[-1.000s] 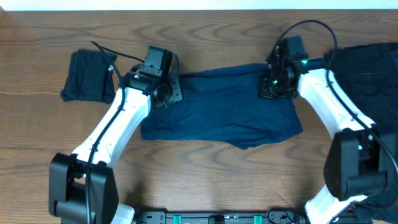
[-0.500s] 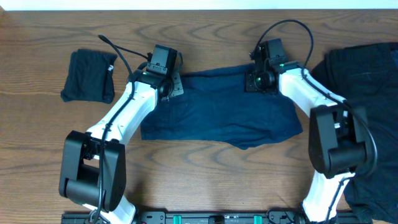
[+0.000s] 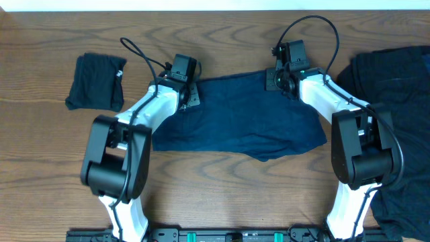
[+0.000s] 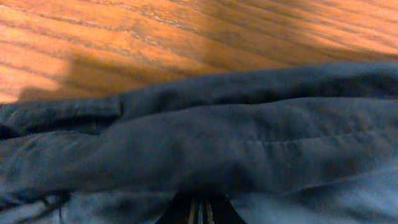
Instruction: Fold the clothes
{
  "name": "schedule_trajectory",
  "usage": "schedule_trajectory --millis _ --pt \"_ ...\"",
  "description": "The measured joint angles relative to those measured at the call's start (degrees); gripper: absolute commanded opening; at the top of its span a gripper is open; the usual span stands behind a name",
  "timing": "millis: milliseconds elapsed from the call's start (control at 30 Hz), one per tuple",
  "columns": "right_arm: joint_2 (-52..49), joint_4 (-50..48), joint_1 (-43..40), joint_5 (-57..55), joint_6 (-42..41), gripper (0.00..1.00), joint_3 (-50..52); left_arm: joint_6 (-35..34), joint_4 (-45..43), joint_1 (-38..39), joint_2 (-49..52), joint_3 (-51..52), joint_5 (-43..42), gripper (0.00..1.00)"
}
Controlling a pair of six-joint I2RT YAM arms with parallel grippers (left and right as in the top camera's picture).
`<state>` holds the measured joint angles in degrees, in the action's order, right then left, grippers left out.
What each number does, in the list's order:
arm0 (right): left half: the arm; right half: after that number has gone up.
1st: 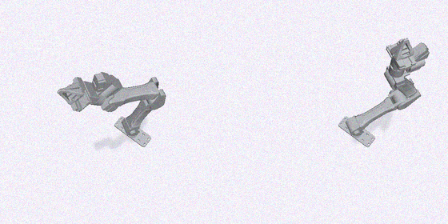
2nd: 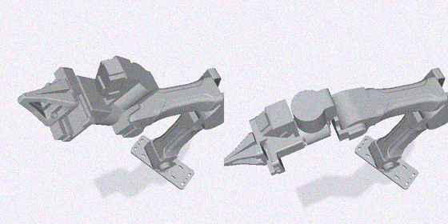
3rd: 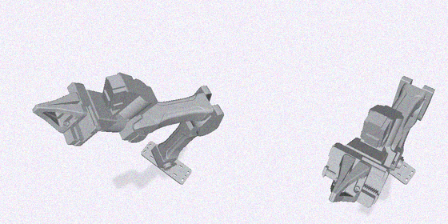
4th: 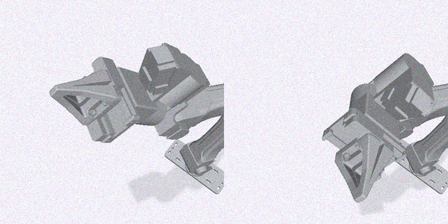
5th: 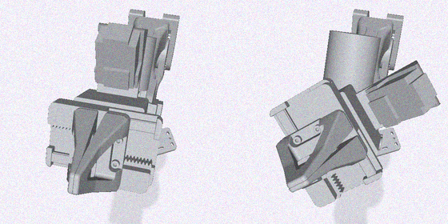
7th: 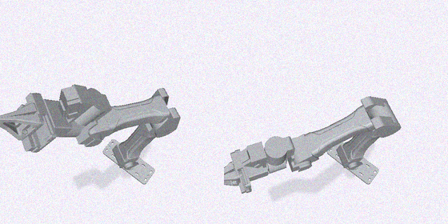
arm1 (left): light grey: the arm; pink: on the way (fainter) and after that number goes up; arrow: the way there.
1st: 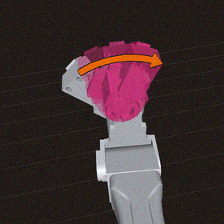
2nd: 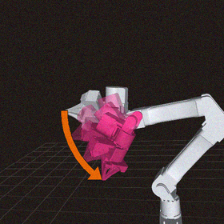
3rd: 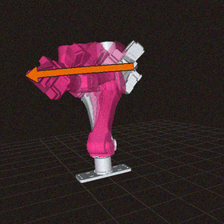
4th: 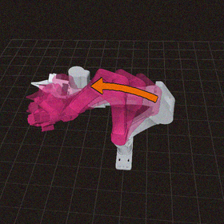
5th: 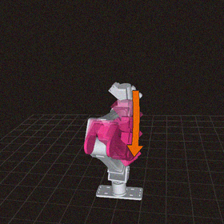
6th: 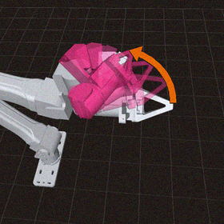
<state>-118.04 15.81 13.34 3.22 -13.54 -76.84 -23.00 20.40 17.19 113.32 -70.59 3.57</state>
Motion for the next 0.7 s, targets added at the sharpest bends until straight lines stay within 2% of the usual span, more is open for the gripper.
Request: schedule_trajectory --millis 233,333,400,500,700 --pt "-0.22 -1.11 -0.04 -9.09 0.39 0.04 0.11 2.21 -3.65 -0.33 0.70 0.00 1.44 0.06" --pt "-0.76 -3.30 -0.31 -11.43 0.44 0.10 0.13 3.41 -3.91 -0.37 0.44 0.00 1.60 0.06" --pt "-0.96 -4.50 -0.74 -12.41 0.90 0.09 0.15 4.07 -3.78 -0.44 -0.35 0.00 1.60 0.06" --pt "-0.96 -4.52 -1.79 -13.31 3.17 0.02 0.15 5.29 -3.02 -0.57 -3.08 0.00 1.70 0.06" --pt "-0.96 0.63 -3.96 -13.88 6.47 0.01 0.15 6.38 -1.38 -0.59 -9.11 0.00 2.05 0.06"
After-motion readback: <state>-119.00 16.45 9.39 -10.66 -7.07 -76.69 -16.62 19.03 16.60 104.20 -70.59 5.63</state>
